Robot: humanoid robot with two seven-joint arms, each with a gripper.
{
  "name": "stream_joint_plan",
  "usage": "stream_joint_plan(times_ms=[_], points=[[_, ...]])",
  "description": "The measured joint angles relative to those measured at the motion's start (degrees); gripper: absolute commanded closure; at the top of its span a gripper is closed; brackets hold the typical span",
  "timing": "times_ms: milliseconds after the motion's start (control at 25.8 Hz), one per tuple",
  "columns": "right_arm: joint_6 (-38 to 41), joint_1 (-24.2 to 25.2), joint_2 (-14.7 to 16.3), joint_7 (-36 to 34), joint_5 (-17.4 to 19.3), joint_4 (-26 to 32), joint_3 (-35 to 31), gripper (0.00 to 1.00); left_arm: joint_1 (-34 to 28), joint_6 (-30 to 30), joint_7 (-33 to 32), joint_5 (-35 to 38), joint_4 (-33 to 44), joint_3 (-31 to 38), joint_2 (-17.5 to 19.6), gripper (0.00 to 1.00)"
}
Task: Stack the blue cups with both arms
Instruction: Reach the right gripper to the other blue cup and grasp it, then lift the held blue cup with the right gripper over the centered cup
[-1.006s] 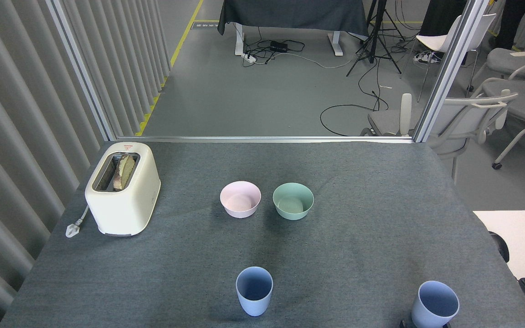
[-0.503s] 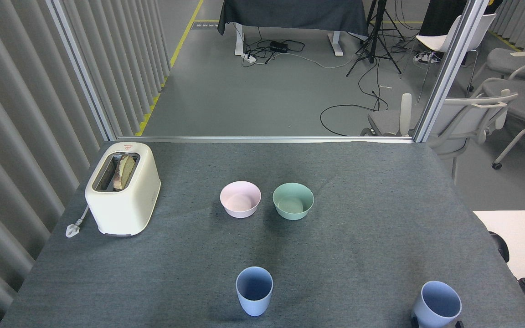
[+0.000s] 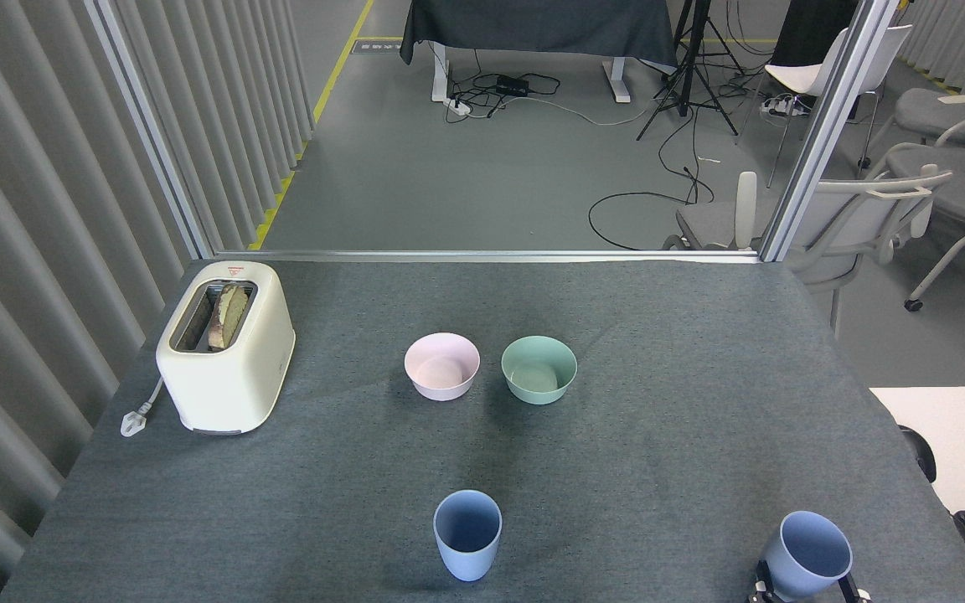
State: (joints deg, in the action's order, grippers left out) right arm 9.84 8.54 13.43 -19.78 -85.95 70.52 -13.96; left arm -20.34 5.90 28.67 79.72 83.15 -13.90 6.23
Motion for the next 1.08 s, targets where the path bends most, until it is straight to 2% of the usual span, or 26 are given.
stream_joint_plan(times_ms=[426, 542, 619, 697, 890, 968, 1084], points=[[0.10, -3.15, 0.12, 0.29, -0.18, -2.09, 0.11, 0.01, 0.02, 0.01, 0.00, 0.00, 0.00, 0.02, -0.02, 0.00], [0.10, -3.62, 0.12, 0.50, -0.39, -2.22, 0.78, 0.11, 0.00, 0.05, 0.00, 0.00, 0.00, 0.02, -0.01, 0.00], [0.10, -3.85, 0.12, 0.55, -0.47, -2.29, 1.40, 0.25, -0.01, 0.13, 0.00, 0.00, 0.00, 0.01, -0.02, 0.00], [0.02, -3.93, 0.12, 0.28, -0.54, -2.23, 1.80, 0.31, 0.00, 0.16, -0.01, 0.00, 0.00, 0.02, -0.03, 0.00], [-0.19, -5.15, 0.02, -0.08, -0.52, -1.55, 2.09, 0.37, -0.01, 0.21, -0.02, 0.00, 0.00, 0.01, -0.05, 0.00], [-0.44, -7.50, -0.34, -0.21, -0.60, -1.55, 2.37, 0.41, -0.03, 0.24, -0.02, 0.00, 0.00, 0.01, -0.17, 0.00], [-1.47, -12.55, -1.22, 1.72, -0.79, -1.65, 5.27, 0.41, -0.04, 0.26, -0.02, 0.00, 0.00, 0.00, -0.33, 0.00]])
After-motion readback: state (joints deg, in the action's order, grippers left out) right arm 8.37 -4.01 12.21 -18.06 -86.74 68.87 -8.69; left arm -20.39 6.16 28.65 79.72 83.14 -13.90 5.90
